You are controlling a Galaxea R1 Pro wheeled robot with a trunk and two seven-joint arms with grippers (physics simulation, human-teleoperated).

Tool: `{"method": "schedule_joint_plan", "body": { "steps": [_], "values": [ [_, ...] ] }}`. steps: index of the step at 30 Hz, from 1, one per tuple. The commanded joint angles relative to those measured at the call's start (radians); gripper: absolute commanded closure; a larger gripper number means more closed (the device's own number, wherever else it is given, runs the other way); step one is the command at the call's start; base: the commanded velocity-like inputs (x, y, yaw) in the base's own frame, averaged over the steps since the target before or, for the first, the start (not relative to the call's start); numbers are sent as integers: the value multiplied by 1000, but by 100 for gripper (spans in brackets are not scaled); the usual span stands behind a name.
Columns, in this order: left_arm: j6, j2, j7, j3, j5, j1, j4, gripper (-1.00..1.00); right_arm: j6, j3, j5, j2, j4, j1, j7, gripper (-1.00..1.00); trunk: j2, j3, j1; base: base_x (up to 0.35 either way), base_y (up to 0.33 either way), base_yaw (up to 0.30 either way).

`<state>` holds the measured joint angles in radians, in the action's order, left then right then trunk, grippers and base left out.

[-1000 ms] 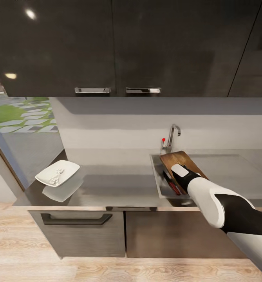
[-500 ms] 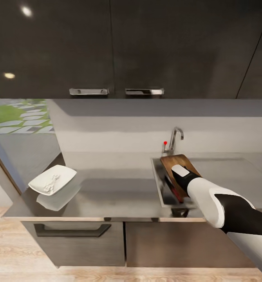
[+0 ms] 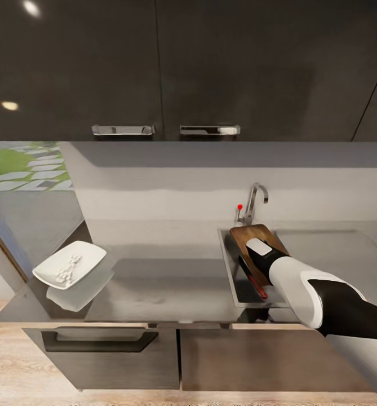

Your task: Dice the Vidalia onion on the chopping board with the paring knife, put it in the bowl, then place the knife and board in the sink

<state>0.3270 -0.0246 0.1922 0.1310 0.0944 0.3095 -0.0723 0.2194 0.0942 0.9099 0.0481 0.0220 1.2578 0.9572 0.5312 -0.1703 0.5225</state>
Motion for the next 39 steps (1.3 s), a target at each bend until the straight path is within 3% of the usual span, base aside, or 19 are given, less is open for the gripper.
{"method": "schedule_joint_plan", "body": {
  "steps": [1,39],
  "values": [
    [7,0,1,9,10,2,-4,-100,5,5,-5,-1,1,0,2,100,2,-3,0,0,0,0],
    [7,0,1,9,10,2,-4,-100,8,5,-4,-7,1,-9,-5,100,2,-64,0,61,-14,0]
  ]
}}
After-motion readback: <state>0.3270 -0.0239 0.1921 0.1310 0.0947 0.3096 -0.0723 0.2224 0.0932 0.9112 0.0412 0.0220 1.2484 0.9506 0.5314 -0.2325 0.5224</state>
